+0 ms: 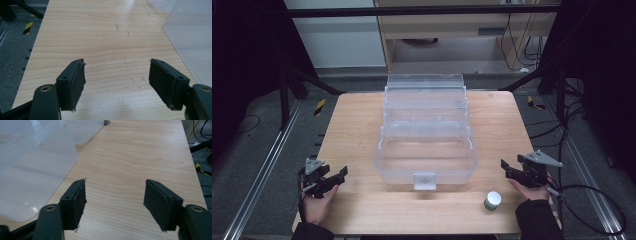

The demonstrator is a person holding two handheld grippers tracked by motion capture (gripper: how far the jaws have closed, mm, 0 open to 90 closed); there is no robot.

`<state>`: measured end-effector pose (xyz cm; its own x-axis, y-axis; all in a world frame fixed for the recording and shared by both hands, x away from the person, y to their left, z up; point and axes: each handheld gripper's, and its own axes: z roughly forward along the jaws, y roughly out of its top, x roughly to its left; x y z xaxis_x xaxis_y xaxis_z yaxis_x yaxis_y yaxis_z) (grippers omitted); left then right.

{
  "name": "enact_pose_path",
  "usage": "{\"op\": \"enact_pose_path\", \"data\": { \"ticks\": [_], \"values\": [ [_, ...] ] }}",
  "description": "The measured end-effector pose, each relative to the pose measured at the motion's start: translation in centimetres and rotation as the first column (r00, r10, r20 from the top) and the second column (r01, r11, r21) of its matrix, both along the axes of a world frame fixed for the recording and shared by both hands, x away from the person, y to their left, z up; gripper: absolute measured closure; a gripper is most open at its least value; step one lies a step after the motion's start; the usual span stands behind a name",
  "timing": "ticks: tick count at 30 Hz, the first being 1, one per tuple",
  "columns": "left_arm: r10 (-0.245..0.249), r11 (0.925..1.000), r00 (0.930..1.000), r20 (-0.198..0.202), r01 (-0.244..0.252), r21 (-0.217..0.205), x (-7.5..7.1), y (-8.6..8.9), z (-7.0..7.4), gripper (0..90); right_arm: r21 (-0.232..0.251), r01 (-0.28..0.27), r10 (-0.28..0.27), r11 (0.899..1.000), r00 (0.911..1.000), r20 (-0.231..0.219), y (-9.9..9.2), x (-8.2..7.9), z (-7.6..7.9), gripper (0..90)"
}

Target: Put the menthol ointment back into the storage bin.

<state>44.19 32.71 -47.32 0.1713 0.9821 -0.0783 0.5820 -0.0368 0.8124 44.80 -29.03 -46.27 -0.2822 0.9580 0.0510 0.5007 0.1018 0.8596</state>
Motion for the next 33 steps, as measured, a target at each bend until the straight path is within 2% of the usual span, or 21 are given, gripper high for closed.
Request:
{"op": "enact_pose_path", "data": {
  "ticks": [2,4,5,10,15,17,20,23,24,25,26,27,31,32,33],
  "values": [
    [-0.004,0.9999,1.0,-0.002,0.004,0.01,-0.1,0.0,0.0,29.3,0.004,-0.004,0.004,1.0,1.0,0.001,0.0,-0.1,0.1,36.9],
    [-0.005,0.9999,1.0,-0.003,0.005,0.01,-0.1,0.0,0.0,29.5,-0.012,-0.011,0.011,1.0,0.9999,-0.007,0.0,-0.1,0.2,37.2],
    [-0.008,0.9999,1.0,-0.002,0.008,0.008,-0.1,0.0,0.0,29.6,-0.033,-0.025,0.025,0.999,0.9996,-0.01,0.0,-0.2,0.4,38.9],
    [-0.018,0.9995,0.9997,-0.013,0.019,0.025,0.1,-0.1,-0.1,29.6,-0.047,-0.093,0.092,0.995,0.9952,-0.033,0.1,-0.2,1.5,41.6],
    [-0.012,0.9995,0.9998,-0.014,0.012,0.028,-0.1,-0.1,-0.1,29.6,-0.03,-0.148,0.147,0.988,0.9876,-0.056,0.4,-0.2,2.9,40.1],
    [-0.014,0.9994,0.9998,-0.011,0.014,0.031,0.0,-0.1,-0.1,29.7,-0.077,-0.209,0.201,0.975,0.9743,-0.102,1.1,-0.1,4.0,38.0],
    [-0.022,0.9991,0.9996,-0.016,0.023,0.037,0.1,-0.2,-0.1,29.7,-0.132,-0.252,0.234,0.959,0.9625,-0.137,1.5,0.0,4.9,35.4],
    [-0.025,0.9991,0.9995,-0.018,0.026,0.033,0.1,-0.2,-0.2,29.7,-0.128,-0.289,0.267,0.949,0.9493,-0.165,1.9,0.1,5.7,33.7],
    [-0.027,0.9991,0.9995,-0.018,0.028,0.034,0.1,-0.2,-0.1,29.7,-0.128,-0.312,0.289,0.941,0.9412,-0.176,2.1,0.1,5.9,32.8],
    [-0.027,0.9991,0.9995,-0.018,0.028,0.034,0.1,-0.2,-0.1,29.6,-0.128,-0.312,0.289,0.941,0.9412,-0.176,2.1,0.1,5.9,32.8],
    [-0.03,0.999,0.9994,-0.019,0.03,0.032,0.1,-0.3,-0.1,29.6,-0.139,-0.35,0.322,0.926,0.9271,-0.192,2.5,0.2,6.3,31.6],
    [-0.03,0.9989,0.9993,-0.02,0.031,0.035,0.1,-0.3,-0.1,29.5,-0.146,-0.366,0.335,0.919,0.9209,-0.199,2.6,0.2,6.5,31.2],
    [-0.034,0.9984,0.9991,-0.025,0.035,0.045,0.1,-0.3,-0.1,29.5,-0.164,-0.404,0.361,0.9,0.9012,-0.24,3.0,0.2,6.8,30.0],
    [-0.034,0.9984,0.9991,-0.025,0.035,0.045,0.1,-0.3,-0.1,29.6,-0.164,-0.404,0.361,0.9,0.9012,-0.24,3.0,0.2,6.8,30.0],
    [-0.035,0.9983,0.9991,-0.026,0.036,0.045,0.2,-0.3,-0.2,29.6,-0.17,-0.429,0.378,0.887,0.8866,-0.266,3.1,0.2,7.0,28.5]
  ]
}}
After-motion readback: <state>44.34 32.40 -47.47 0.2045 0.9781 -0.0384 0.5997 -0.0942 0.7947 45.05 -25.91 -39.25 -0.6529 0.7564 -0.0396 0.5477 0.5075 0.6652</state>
